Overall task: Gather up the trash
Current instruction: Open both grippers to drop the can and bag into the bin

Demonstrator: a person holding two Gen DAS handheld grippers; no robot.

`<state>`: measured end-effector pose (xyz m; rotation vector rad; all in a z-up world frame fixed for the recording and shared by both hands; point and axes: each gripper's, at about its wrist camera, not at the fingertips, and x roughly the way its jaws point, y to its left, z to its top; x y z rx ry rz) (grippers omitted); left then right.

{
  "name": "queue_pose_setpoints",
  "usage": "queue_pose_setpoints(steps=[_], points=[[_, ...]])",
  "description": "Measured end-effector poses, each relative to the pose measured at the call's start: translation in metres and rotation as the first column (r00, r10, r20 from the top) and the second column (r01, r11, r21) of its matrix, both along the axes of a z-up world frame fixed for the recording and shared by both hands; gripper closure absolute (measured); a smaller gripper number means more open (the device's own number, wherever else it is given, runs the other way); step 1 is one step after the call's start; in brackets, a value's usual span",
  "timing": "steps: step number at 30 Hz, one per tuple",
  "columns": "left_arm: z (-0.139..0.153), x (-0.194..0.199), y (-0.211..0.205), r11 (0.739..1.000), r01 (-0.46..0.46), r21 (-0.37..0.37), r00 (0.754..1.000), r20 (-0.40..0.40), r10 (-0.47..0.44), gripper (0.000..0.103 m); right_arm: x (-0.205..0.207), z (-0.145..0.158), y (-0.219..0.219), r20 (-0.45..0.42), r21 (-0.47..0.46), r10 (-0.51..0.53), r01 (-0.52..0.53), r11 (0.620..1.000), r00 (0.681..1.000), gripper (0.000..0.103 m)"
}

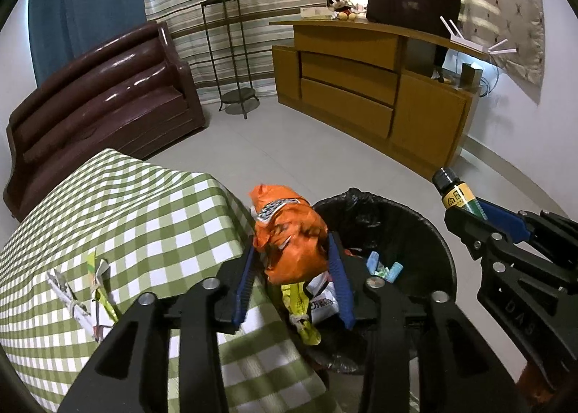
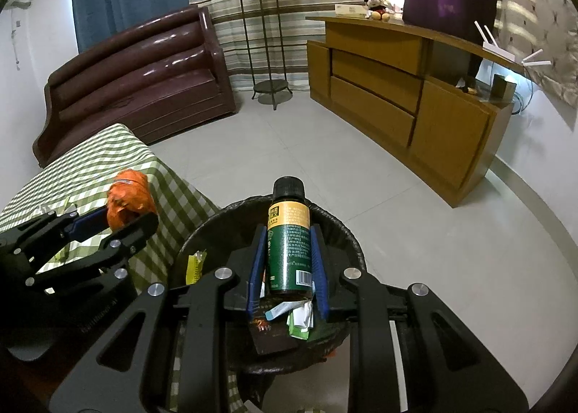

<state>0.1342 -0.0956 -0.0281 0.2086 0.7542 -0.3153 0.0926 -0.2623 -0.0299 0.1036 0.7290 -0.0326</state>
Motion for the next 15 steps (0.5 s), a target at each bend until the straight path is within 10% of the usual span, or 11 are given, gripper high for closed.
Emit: queue_pose_setpoints(steps=[15], points=[[-0.0002, -0.0030, 0.0044, 1.000, -0.025, -0.008, 0.999, -0.024, 0.025, 0.040, -0.0059, 0.0009, -0.0073, 0.022, 0.014, -0.026, 0.026, 1.000, 0.999, 0.061]])
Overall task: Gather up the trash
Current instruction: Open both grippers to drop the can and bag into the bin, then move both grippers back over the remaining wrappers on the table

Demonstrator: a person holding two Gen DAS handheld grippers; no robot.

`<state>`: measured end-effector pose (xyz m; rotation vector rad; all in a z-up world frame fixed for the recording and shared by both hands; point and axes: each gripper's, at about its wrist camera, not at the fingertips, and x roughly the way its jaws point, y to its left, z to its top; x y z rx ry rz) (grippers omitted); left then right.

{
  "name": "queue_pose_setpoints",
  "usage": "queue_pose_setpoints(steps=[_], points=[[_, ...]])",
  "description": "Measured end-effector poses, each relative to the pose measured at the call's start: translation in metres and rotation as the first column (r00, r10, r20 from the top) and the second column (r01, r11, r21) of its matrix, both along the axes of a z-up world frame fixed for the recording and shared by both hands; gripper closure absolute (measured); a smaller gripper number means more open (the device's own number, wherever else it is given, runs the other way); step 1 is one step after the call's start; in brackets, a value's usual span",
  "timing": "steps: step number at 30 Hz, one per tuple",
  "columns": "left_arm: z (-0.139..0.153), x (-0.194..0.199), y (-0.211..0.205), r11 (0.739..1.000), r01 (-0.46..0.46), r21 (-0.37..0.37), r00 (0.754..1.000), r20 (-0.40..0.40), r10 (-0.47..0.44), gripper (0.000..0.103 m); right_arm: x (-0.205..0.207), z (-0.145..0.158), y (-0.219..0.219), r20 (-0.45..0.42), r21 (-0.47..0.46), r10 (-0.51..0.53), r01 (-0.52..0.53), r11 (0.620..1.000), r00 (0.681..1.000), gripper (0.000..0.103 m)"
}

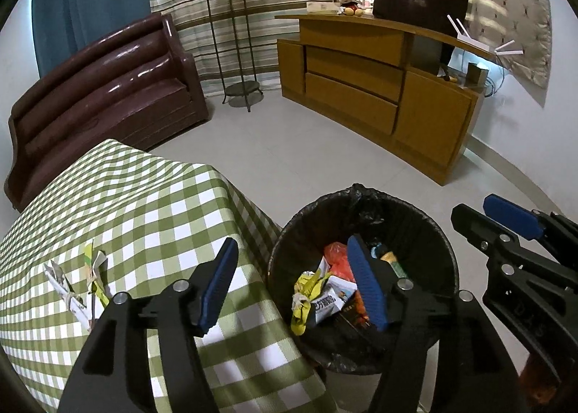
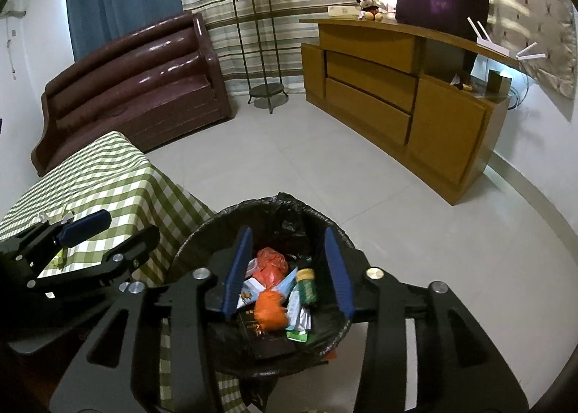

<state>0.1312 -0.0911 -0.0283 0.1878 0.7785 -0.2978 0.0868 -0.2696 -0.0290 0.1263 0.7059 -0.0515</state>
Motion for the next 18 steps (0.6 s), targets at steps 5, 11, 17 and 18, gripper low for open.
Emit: queue_pose_setpoints(steps=[5, 11, 17, 18], points=[[0.005, -0.008, 0.008, 1.000, -0.014, -0.012, 1.000, -0.003, 0.014, 0.039, -0.008, 0.002, 0.002, -0.003, 0.006, 0.008, -0.008, 1.000, 1.000, 0.054], [0.016, -0.026, 0.029, 0.998, -0.046, -0.034, 0.999, 0.007, 0.046, 0.036, -0.020, 0.005, 0.013, 0.014, 0.025, 0.014, -0.015, 1.000, 1.000, 0.048], [0.023, -0.041, 0.059, 0.994, -0.102, -0.046, 0.995, 0.010, 0.103, 0.034, -0.025, 0.009, 0.026, 0.009, 0.053, 0.034, -0.034, 0.998, 0.999, 0.047], [0.024, -0.044, 0.066, 0.992, -0.115, -0.048, 0.993, 0.008, 0.115, 0.034, -0.026, 0.009, 0.029, 0.009, 0.052, 0.039, -0.039, 0.998, 0.999, 0.047]])
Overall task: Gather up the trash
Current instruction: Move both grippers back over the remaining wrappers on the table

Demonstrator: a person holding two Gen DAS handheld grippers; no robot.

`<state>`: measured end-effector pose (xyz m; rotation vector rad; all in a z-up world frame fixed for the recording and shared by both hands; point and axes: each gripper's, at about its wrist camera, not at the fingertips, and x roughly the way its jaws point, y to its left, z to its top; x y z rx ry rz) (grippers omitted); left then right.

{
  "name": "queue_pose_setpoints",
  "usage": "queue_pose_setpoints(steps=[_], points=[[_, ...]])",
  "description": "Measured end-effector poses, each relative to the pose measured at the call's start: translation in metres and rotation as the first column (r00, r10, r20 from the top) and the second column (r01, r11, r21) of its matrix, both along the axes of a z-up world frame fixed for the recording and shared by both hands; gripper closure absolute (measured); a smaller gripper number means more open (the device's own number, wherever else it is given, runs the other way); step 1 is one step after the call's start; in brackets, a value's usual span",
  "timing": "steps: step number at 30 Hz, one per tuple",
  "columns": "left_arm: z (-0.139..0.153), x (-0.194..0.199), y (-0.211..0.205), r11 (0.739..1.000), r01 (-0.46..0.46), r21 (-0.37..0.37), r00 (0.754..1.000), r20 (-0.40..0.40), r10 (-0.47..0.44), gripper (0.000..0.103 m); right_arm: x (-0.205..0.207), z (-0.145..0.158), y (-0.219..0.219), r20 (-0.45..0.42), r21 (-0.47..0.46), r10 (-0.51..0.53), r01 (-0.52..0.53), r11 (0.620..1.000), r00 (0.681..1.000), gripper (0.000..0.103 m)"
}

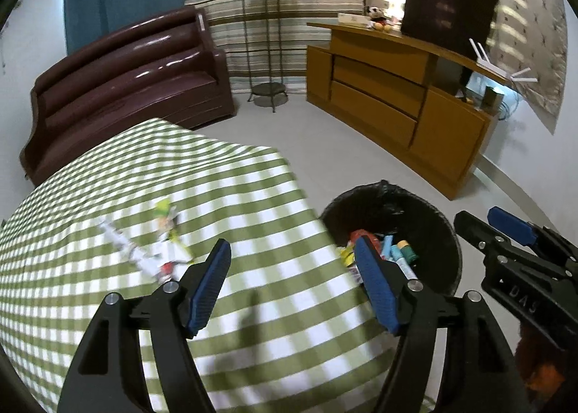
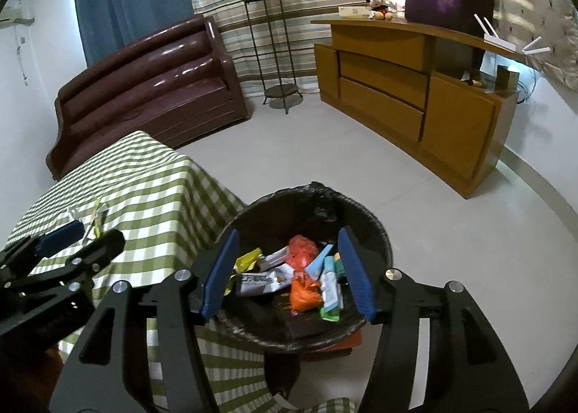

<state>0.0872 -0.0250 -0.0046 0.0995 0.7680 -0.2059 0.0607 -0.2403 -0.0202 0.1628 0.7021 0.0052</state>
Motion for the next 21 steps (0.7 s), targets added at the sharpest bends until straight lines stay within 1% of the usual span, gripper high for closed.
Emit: queue_pose_setpoints(steps=[3, 5, 8, 11, 14, 18, 21], points=[[0.002, -0.004, 0.015, 1.000, -0.030, -0.002, 1.000, 0.003, 0.030, 0.034, -0.003, 0.001, 0.010, 0.000, -0.006, 0.012, -0.012, 1.000, 1.000, 0.045], [0.003, -0.008, 0.027, 0.999, -0.052, -0.007, 0.999, 0.002, 0.052, 0.034, -0.006, 0.002, 0.018, 0.007, -0.016, 0.017, -0.017, 1.000, 1.000, 0.039], [0.005, -0.013, 0.044, 0.997, -0.082, -0.014, 0.997, 0.001, 0.082, 0.033, -0.009, 0.003, 0.032, 0.014, -0.030, 0.030, -0.029, 0.999, 0.999, 0.035], [0.005, -0.017, 0.059, 0.994, -0.109, -0.017, 0.994, 0.002, 0.109, 0.033, -0.012, 0.003, 0.044, 0.014, -0.022, 0.038, -0.037, 0.999, 0.999, 0.031], [0.005, -0.019, 0.078, 0.991, -0.131, -0.022, 0.991, 0.000, 0.131, 0.033, -0.012, 0.004, 0.057, 0.015, -0.014, 0.057, -0.057, 0.998, 0.998, 0.030], [0.003, -0.023, 0.101, 0.986, -0.166, -0.032, 0.986, -0.006, 0.166, 0.033, -0.011, 0.005, 0.078, 0.008, -0.041, 0.093, -0.093, 0.995, 0.996, 0.029], [0.001, -0.026, 0.117, 0.981, -0.191, -0.038, 0.982, -0.013, 0.191, 0.033, -0.011, 0.006, 0.097, 0.008, -0.063, 0.119, -0.118, 0.991, 0.993, 0.025]])
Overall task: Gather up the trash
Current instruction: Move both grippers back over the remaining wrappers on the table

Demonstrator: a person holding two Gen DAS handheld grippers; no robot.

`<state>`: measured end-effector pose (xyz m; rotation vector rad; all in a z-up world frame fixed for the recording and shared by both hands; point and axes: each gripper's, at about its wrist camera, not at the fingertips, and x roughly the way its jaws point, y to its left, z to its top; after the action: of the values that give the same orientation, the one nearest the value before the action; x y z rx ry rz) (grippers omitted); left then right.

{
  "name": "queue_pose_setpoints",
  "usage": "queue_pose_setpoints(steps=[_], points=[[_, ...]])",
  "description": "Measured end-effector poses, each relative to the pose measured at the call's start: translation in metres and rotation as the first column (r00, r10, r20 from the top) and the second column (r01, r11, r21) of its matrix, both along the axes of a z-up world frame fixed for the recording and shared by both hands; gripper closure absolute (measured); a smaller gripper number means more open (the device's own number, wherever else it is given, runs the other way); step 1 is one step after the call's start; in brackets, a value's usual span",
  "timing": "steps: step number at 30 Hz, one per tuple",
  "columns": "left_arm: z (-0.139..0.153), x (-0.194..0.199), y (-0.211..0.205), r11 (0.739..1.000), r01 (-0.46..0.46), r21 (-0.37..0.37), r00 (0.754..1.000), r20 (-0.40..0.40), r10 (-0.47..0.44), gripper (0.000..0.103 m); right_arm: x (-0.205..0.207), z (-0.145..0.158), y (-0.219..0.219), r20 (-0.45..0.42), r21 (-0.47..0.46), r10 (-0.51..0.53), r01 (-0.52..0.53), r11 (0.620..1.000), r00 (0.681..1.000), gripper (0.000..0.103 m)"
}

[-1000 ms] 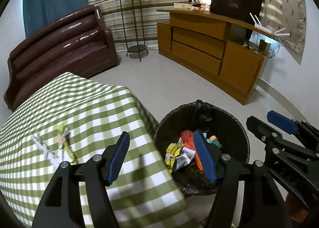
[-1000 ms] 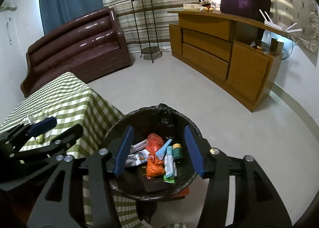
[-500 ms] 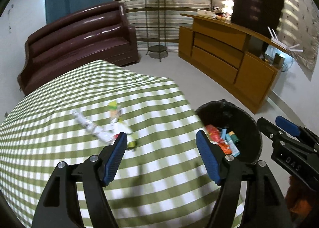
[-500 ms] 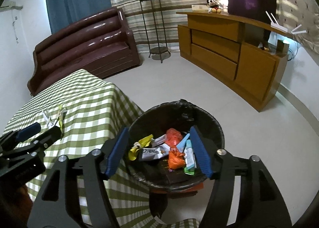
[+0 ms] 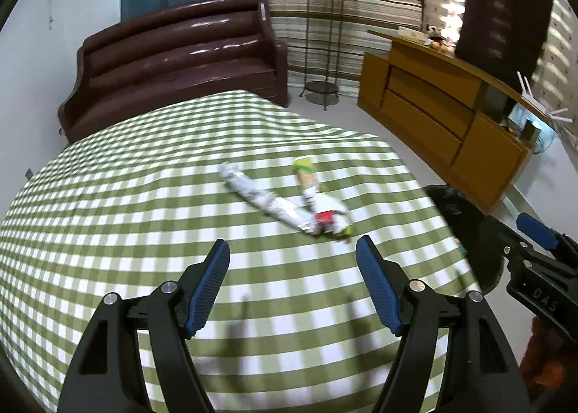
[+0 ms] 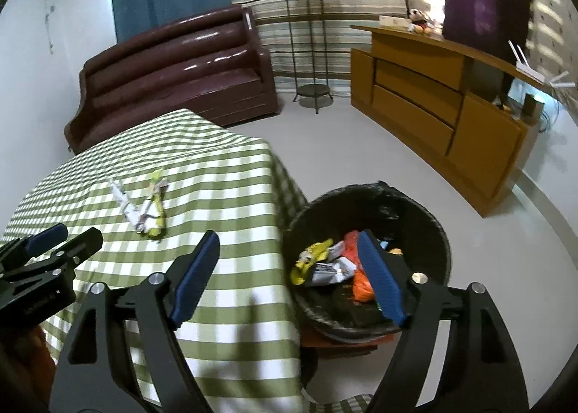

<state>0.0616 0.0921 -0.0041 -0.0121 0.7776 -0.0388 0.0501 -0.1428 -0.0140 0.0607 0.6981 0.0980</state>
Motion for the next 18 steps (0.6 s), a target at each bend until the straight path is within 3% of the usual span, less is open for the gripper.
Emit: queue_pose_setpoints(steps=[10, 18], points=[[-0.012, 0.002, 0.044, 0.998, -0.065, -0.011, 0.997, -0.034, 0.064, 0.032, 0.005, -0.004, 0.043, -0.027, -0.009, 0.076, -0.077, 0.997, 0.997, 0.025], [-0.014, 0.017, 0.038, 0.999, -0.043, -0.004, 0.998, -0.049, 0.043, 0.032, 0.013, -0.009, 0.051, -0.041, -0.005, 0.086, -0.086, 0.996, 0.995, 0.025]])
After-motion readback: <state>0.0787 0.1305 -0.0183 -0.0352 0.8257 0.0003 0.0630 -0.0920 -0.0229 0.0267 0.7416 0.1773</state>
